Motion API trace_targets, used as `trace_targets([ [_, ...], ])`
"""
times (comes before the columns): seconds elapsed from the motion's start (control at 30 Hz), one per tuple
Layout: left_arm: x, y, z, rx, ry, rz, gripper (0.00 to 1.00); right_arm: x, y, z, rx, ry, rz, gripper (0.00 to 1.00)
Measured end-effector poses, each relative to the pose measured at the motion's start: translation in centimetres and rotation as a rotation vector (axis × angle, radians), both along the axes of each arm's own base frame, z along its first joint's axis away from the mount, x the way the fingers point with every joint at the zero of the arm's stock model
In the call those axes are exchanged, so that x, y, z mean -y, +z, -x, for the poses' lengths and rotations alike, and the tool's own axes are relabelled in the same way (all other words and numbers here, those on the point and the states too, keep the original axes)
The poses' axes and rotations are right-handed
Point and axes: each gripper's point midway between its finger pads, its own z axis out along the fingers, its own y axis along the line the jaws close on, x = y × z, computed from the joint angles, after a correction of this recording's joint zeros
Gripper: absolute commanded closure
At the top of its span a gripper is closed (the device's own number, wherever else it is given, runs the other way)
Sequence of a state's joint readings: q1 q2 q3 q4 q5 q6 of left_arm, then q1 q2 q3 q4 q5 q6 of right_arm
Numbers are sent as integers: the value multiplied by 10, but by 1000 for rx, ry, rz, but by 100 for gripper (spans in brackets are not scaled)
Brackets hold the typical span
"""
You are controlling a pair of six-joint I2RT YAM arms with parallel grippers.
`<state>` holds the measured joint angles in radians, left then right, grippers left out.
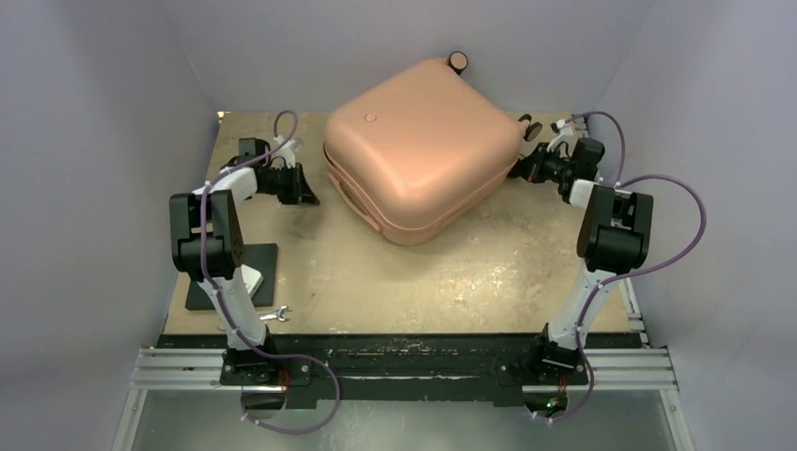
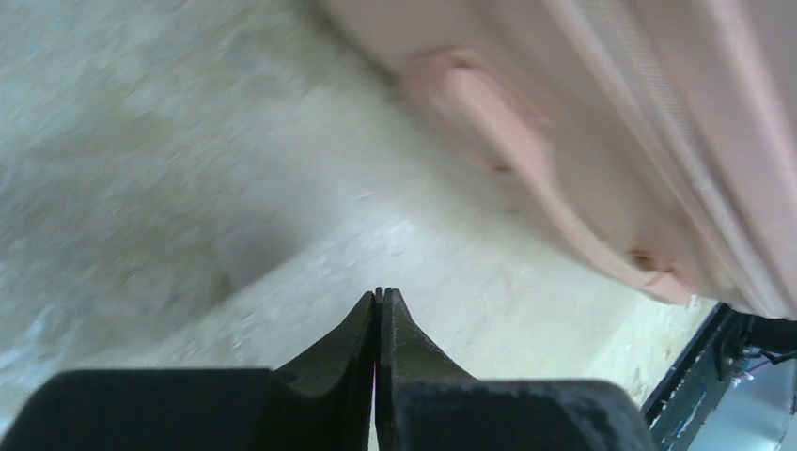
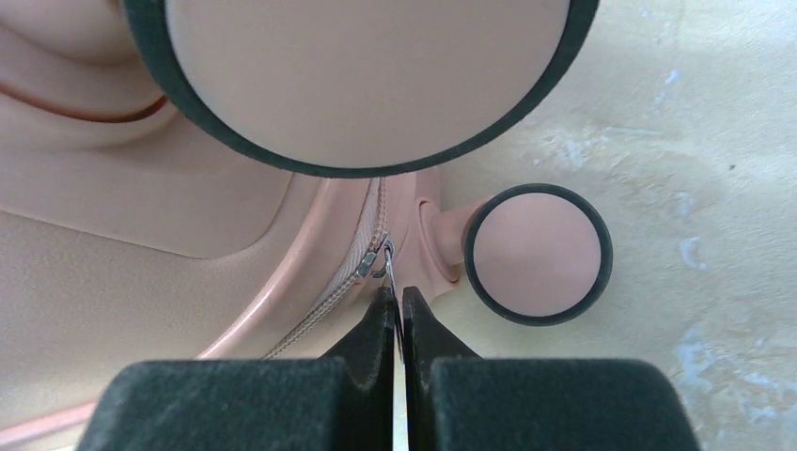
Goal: Pack the luggage
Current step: Zip the luggage at the center of the board.
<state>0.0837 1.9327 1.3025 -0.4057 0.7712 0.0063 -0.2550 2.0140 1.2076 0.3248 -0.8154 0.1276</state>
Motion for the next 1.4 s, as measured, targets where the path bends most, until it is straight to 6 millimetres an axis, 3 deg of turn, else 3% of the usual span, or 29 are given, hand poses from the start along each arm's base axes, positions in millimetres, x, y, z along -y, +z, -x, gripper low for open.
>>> trace_targets([
  [0.13, -26, -20, 7, -64, 48, -56, 100, 9, 2, -8, 23, -25, 19, 100],
  [0.27, -34, -22, 11, -85, 64, -65, 100, 14, 4, -11, 24, -40, 30, 100],
  [0.33, -36, -23, 13, -96, 68, -62, 84, 15, 4, -11, 21, -39, 33, 100],
  [0.53, -47, -9, 12, -95, 95, -53, 50, 12, 4, -7, 43, -3, 91, 100],
  [0.67, -51, 30, 1, -8, 108, -66, 32, 2, 9, 2, 75, 24, 184, 100],
  [0.9, -49, 168, -37, 352, 142, -122, 11, -11, 9, 21, 84, 43, 272, 100],
  [0.97, -32, 203, -43, 449, 122, -159, 4, -17, 9, 25, 83, 55, 284, 100],
  [1.03, -1, 227, -45, 525, 71, -180, 2, -26, 9, 31, 81, 71, 296, 100],
  [1.1, 45, 242, -39, 578, -13, -186, 1, -38, 10, 38, 80, 95, 307, 100],
  [1.23, 135, 255, -16, 628, -200, -159, 1, -75, 9, 58, 84, 183, 324, 100],
  [1.4, 193, 255, -10, 655, -303, -156, 1, -134, 9, 100, 105, 384, 302, 100],
])
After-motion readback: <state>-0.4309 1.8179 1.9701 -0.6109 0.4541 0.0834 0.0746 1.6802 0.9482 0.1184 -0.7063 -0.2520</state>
